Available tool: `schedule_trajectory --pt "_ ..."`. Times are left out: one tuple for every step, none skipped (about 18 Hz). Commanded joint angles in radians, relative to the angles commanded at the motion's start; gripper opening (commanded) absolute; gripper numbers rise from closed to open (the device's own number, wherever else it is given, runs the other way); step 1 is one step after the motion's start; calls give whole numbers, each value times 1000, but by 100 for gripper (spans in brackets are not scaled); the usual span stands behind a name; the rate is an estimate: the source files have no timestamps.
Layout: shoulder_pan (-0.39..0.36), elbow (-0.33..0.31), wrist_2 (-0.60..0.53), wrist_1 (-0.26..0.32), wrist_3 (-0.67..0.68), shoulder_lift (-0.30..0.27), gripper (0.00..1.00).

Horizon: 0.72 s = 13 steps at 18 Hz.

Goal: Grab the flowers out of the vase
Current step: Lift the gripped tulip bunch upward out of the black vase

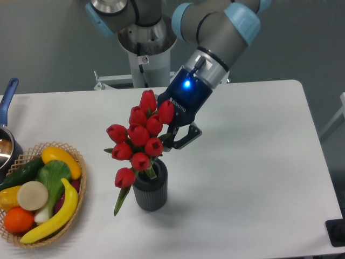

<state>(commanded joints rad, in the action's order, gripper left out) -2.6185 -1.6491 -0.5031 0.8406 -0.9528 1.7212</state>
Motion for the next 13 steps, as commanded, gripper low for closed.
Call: schedule_trajectory --pt "0 8 0 0 15 -8 52" --pt "0 15 0 0 26 -18 52" --pt "0 22 0 0 37 -29 52" --pt "-2 28 0 2 51 -35 52" --pt "-3 37 0 2 67 -38 52" --pt "-6 48 0 2 87 -46 52" --pt "-5 57 0 2 104 -51 52" --pt "-5 64 0 2 120 -55 52" --pt "-5 69 0 2 132 -60 52" --pt "-6 74 0 2 138 -63 52" --pt "-6 80 0 2 146 -64 52" --pt "-8 89 0 2 153 -63 52" --pt "-14 95 -2 3 163 -61 52"
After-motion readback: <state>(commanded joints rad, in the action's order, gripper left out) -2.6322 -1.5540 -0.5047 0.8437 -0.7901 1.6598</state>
